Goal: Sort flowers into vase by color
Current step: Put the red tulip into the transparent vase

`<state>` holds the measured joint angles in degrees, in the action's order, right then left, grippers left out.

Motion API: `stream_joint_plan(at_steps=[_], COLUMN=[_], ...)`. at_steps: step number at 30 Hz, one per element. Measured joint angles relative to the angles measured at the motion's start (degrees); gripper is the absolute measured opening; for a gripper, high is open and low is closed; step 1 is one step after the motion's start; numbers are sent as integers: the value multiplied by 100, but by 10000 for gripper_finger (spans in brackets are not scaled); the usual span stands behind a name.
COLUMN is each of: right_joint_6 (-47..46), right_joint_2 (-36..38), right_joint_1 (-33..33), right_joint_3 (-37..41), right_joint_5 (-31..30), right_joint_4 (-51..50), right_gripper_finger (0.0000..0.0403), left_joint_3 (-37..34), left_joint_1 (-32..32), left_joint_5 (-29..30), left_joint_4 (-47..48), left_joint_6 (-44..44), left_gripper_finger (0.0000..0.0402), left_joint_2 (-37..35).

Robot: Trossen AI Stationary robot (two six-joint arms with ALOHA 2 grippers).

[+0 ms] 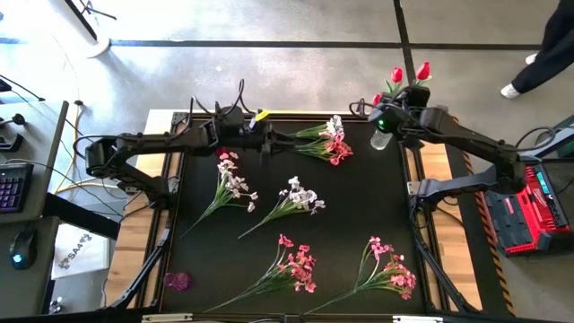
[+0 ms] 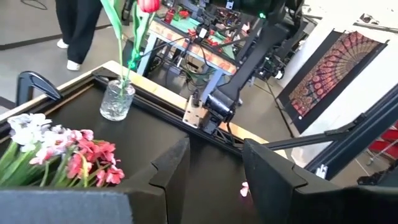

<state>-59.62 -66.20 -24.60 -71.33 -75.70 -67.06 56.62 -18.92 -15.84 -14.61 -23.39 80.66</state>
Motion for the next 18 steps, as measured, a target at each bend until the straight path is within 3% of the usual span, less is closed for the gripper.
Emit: stream_joint_plan(at_steps=[18], right_joint_6=[-116], right_joint_2=[-580], right_joint_1=[-190], right_joint_3=[0], right_joint_5=[387], right_joint_4=[84], right_gripper_finger=[1], left_joint_3=[-2], left_joint_1=[-93], left_joint_5=[-2], left_joint_4=[142], left_joint_6=[106], left_gripper_finger=[138], left_joint_2=[0])
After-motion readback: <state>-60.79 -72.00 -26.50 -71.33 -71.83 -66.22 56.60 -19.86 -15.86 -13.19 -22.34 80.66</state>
